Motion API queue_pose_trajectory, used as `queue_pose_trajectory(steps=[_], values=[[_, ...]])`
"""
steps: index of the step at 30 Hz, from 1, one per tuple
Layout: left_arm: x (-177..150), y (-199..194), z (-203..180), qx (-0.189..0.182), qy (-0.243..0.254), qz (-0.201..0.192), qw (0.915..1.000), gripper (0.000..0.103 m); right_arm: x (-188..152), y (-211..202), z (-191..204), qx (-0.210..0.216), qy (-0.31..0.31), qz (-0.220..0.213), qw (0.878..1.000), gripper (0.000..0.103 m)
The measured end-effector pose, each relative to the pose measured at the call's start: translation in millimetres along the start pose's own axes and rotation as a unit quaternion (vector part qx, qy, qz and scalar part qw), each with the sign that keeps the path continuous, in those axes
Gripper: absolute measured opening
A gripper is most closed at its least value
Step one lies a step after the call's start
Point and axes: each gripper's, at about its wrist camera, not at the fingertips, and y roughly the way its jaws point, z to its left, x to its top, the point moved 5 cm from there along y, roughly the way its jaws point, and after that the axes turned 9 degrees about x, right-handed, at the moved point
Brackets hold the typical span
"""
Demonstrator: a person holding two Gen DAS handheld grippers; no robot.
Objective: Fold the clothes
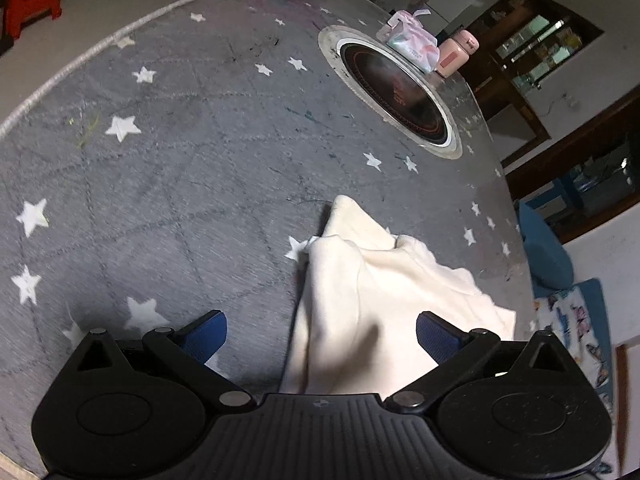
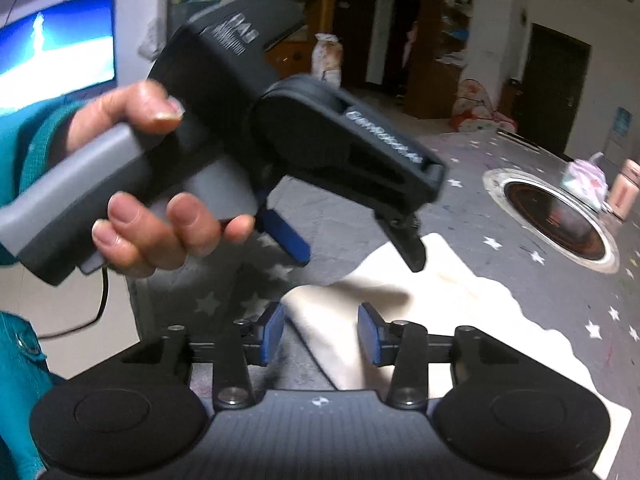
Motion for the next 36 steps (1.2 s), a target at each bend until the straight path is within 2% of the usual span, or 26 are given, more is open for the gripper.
queue_pose_trajectory(steps=[7,14,20,22,25,31,36], values=[[-2,-4,2,0.009,0.032,-0.013,0.9993,0.103,0,18,10,-0.021,-0.045,0.028,0.998,0.045],[-1,-3,6,0.005,0.030,-0.011,0.9995,0.103,-3,29,18,-0.047,-0.078,0.046,0.995,0.041],[-1,-4,7,0.002,0.030,-0.010,0.9995,0.103,-2,33,19,-0.061,-0.083,0.050,0.993,0.028],[-1,-4,7,0.001,0.028,-0.010,0.9996,0.103,0,32,15,-0.056,-0.073,0.043,0.995,0.022],[-1,-4,7,-0.001,0.025,-0.009,0.9997,0.103,5,27,10,-0.048,-0.048,0.029,0.997,0.018],[0,-1,3,-0.011,0.014,-0.001,0.9999,0.103,15,8,-11,-0.025,0.020,0.001,0.999,0.017],[0,1,-6,-0.012,0.013,0.005,0.9998,0.103,19,-4,-22,-0.015,0.046,-0.017,0.999,0.016]])
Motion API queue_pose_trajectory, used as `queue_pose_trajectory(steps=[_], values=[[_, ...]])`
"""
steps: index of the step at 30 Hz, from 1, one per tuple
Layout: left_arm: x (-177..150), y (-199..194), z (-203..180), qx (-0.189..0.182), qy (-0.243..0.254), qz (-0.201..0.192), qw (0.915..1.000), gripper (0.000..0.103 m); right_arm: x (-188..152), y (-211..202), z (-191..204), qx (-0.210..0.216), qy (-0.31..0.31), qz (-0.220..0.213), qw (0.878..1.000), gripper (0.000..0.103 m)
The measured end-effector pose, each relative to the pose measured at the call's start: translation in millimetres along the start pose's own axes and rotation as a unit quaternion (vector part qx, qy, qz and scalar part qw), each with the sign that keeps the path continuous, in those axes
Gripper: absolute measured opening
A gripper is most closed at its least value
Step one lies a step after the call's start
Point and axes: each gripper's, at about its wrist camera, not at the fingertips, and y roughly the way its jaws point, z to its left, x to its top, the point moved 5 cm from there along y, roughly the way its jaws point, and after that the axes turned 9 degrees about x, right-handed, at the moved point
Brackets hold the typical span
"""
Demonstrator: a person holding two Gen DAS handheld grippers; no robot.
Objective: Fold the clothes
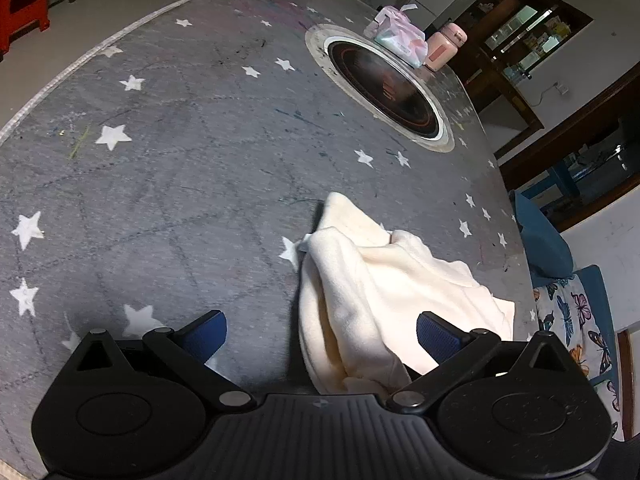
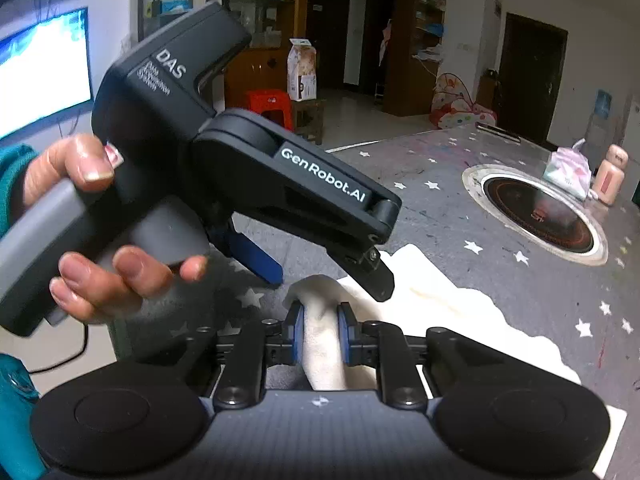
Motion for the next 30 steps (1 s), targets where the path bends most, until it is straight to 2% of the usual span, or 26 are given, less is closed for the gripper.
queue_pose_trajectory(steps=[6,15,21,25,27,29,30], values=[[2,7,-6,0.001,-0.007,0.012,0.9999,0.101,1,-11,-11,0.005,0.016,-0.020,1.000,0.015],[5,14,-17,-0.007,-0.015,0.022,0.9996,0.088,2,-23,-22,0.011,0.033,-0.042,0.999,0.014],[6,20,-25,-0.020,-0.020,0.032,0.9991,0.073,0,-28,-30,0.017,0.047,-0.053,0.997,0.014],[5,24,-28,-0.029,-0.018,0.040,0.9986,0.049,-3,-26,-31,0.026,0.051,-0.050,0.997,0.014],[5,25,-28,-0.026,-0.014,0.037,0.9989,0.045,-4,-25,-31,0.028,0.054,-0.051,0.997,0.014],[4,25,-28,-0.022,-0.009,0.033,0.9992,0.036,-6,-24,-31,0.033,0.058,-0.050,0.997,0.015],[4,25,-29,-0.019,-0.005,0.031,0.9993,0.035,-7,-24,-31,0.033,0.059,-0.050,0.996,0.016]])
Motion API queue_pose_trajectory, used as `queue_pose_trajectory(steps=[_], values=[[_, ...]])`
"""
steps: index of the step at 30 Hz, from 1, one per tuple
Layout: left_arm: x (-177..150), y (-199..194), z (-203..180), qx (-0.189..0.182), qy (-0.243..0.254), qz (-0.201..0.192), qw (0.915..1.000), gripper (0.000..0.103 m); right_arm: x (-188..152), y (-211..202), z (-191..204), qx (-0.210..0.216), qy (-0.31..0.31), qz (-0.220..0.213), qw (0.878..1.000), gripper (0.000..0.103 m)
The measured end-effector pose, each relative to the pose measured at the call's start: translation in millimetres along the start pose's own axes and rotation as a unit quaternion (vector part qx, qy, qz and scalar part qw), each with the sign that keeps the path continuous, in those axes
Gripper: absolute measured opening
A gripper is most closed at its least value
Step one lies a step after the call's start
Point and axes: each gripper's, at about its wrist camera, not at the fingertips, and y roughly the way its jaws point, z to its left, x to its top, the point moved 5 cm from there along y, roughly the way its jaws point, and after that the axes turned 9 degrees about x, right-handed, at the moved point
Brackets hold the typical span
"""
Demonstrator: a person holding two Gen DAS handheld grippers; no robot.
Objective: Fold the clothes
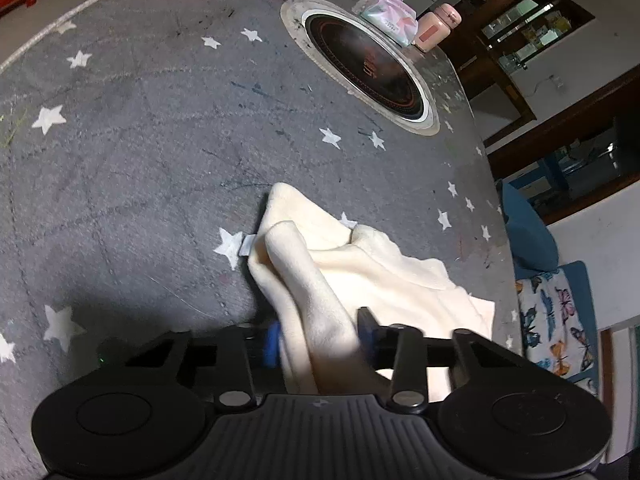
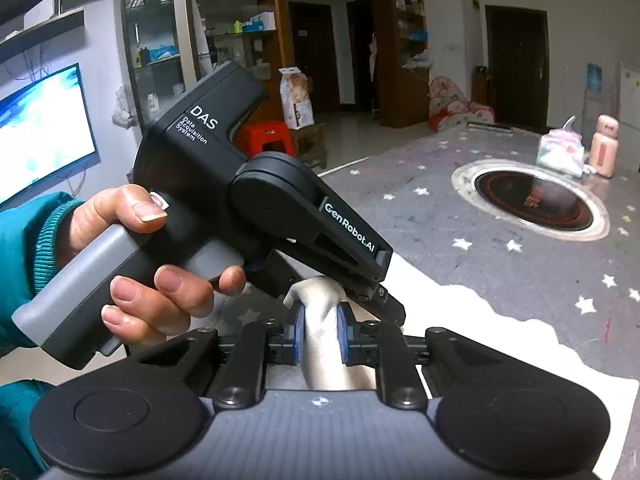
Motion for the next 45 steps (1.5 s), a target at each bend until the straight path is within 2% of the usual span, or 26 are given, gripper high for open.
queue_pose_trajectory(steps=[6,9,13,20,23,27,30,38,40,45], values=[[-3,-2,-1,0.007,0.025,-0.013,0.9996,0.031,-4,-5,-1,-0.001,0.002,0.004,1.000,0.024],[-4,-2,-2,0.009,0.038,-0.019,0.9991,0.030,-7,-16,-5,-0.017,0.011,0.001,1.000,0.034],[-6,-2,-3,0.010,0.050,-0.024,0.9984,0.028,-14,-32,-21,-0.057,0.039,-0.008,0.998,0.036],[-6,-2,-5,0.016,0.068,-0.031,0.9971,0.028,-42,-71,-85,-0.173,0.124,-0.012,0.977,0.037],[-6,-2,-6,0.022,0.076,-0.036,0.9962,0.027,-54,-82,-108,-0.205,0.155,-0.011,0.966,0.043],[-5,-1,-8,0.029,0.086,-0.039,0.9951,0.028,-69,-92,-140,-0.227,0.192,-0.015,0.955,0.046],[-4,-1,-9,0.034,0.094,-0.041,0.9941,0.028,-76,-91,-152,-0.219,0.220,-0.023,0.950,0.050],[-2,2,-15,0.048,0.116,-0.046,0.9911,0.028,-79,-84,-158,-0.199,0.238,-0.035,0.950,0.048],[-1,3,-17,0.051,0.120,-0.048,0.9903,0.027,-77,-82,-157,-0.192,0.240,-0.035,0.951,0.035],[2,5,-18,0.057,0.127,-0.052,0.9889,0.027,-74,-81,-154,-0.188,0.237,-0.034,0.953,0.023]])
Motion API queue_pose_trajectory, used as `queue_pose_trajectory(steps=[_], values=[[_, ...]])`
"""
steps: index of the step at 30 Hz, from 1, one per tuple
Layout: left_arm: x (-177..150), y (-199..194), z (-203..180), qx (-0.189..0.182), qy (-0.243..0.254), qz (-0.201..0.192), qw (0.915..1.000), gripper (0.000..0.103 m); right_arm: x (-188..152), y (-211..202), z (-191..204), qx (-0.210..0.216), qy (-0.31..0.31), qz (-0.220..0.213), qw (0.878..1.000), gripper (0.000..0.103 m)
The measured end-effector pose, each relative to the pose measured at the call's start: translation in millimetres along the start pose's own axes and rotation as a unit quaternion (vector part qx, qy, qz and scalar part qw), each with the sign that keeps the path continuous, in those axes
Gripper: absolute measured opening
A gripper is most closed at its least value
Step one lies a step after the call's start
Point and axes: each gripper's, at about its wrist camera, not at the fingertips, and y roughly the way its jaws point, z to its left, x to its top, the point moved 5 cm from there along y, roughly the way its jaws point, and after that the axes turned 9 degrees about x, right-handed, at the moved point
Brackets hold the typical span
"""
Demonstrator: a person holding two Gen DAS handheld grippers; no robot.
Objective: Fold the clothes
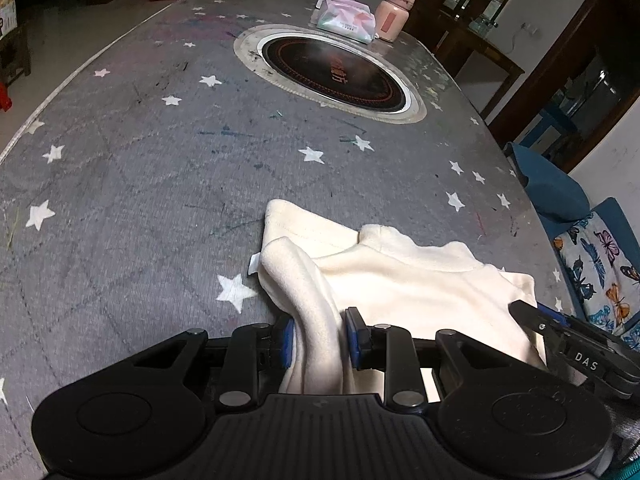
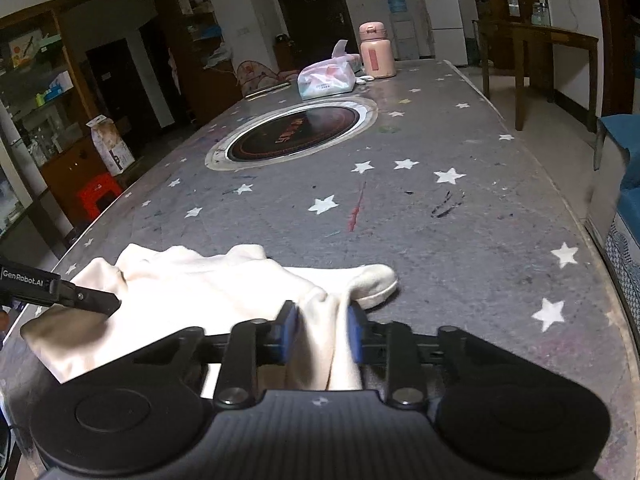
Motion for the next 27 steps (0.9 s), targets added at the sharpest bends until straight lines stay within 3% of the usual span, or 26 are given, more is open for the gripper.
queue_pose_trajectory(steps=[2,4,7,8,10,11,20,27], values=[[0,1,-1,0.002,0.005,-0.001,1.0000,0.027,0,-1,-1,0.001,0.002,0.000,1.000,0.024],[1,1,-2,0.003,0.010,-0.003,0.9999,0.027,-1,0,-2,0.005,0.004,0.003,1.000,0.034],[1,2,-3,0.007,0.016,-0.005,0.9998,0.027,-1,0,0,0.008,0.005,0.001,1.000,0.035],[1,1,-4,0.010,0.020,-0.007,0.9997,0.026,-2,0,1,0.006,0.003,0.000,1.000,0.034],[2,0,-8,0.012,0.027,-0.011,0.9995,0.022,-2,-1,4,0.002,-0.001,-0.005,1.000,0.018],[3,-2,-10,0.012,0.031,-0.014,0.9993,0.021,-2,-2,5,0.000,-0.003,-0.010,1.000,0.015],[24,-20,-44,-0.015,0.065,-0.049,0.9966,0.018,19,-39,14,-0.006,-0.038,-0.057,0.998,0.012],[47,-19,-82,-0.035,0.081,-0.067,0.9938,0.018,51,-62,6,-0.039,-0.070,-0.084,0.993,0.011]])
